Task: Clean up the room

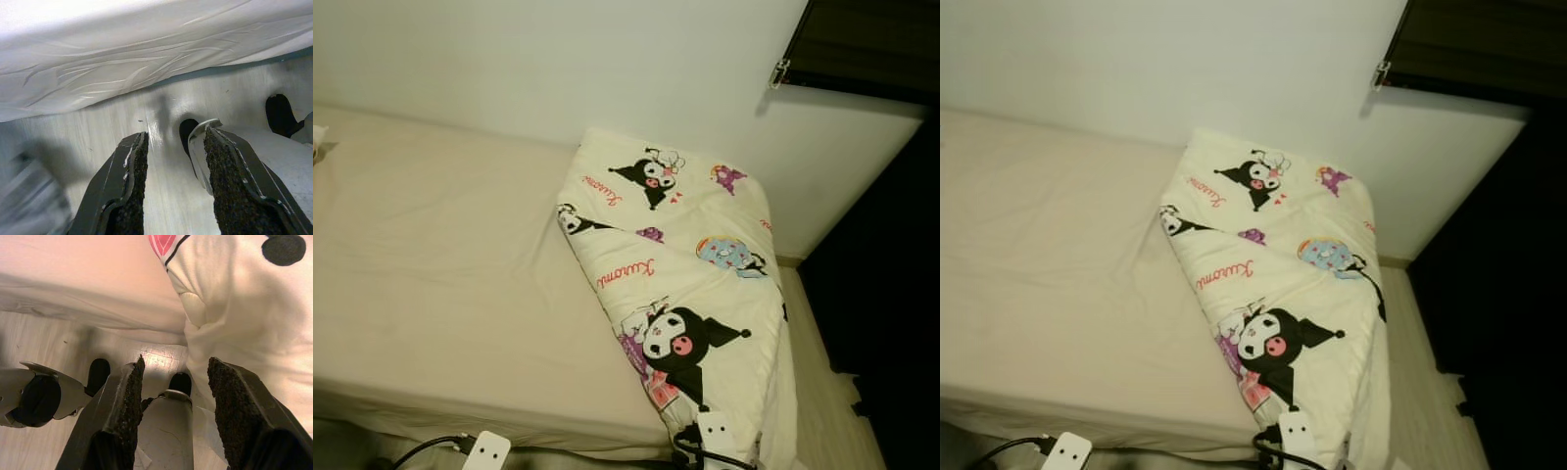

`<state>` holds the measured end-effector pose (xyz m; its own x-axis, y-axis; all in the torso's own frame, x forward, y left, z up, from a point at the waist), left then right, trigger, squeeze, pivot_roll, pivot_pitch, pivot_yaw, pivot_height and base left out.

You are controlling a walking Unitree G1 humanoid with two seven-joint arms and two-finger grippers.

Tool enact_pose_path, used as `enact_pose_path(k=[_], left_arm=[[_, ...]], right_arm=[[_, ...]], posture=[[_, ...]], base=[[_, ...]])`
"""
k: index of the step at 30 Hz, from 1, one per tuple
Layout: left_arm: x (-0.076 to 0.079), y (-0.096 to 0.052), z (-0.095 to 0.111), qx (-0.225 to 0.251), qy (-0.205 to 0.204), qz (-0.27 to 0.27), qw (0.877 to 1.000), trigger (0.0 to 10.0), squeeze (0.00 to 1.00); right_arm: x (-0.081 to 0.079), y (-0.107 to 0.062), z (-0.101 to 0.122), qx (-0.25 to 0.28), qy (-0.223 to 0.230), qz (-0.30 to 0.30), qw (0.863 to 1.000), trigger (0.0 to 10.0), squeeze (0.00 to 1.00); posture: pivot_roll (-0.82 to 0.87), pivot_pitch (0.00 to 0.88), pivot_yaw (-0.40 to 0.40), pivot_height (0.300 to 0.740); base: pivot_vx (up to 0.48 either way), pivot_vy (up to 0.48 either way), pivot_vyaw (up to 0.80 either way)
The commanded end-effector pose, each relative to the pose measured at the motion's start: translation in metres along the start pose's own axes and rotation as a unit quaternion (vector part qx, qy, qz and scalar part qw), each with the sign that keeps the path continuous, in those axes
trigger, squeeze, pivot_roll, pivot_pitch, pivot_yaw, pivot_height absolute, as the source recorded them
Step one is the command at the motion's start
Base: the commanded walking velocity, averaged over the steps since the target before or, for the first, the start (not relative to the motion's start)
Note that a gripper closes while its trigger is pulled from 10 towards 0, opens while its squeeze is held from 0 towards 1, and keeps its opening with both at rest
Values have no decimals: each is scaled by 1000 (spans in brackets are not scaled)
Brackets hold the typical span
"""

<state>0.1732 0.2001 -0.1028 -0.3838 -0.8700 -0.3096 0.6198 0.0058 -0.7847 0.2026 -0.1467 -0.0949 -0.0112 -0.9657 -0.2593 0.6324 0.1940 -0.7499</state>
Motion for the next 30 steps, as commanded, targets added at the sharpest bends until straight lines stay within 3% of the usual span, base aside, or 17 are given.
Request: enact_pose_path(k=[1, 30], left_arm=[[10, -3, -11, -17, 2, -13, 1000, 10000, 0], [10, -5, -19, -36, -6, -11, 999, 10000, 0]], right_arm=[[7, -3, -7, -11, 0, -9, 1000, 10000, 0], [6, -2, -4, -7, 7, -8, 1000, 10000, 0]], posture=[[153, 0, -39, 740], [158, 4, -41, 740]], base=[[0, 0, 0], [0, 0, 0]])
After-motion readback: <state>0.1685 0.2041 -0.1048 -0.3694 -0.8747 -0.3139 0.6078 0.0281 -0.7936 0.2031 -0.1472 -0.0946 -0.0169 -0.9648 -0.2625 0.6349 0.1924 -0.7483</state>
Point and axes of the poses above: a point about 5 cm out from each wrist's last joint towards the gripper, its own y axis pointing out of the wrist towards the gripper, its own z axis along the axis of the wrist's last joint, x = y × z, the point moved 2 cm from there along y, pointing out of the wrist towards the gripper, and after that the axes turned 12 degrees about y, right-handed, at the moved point
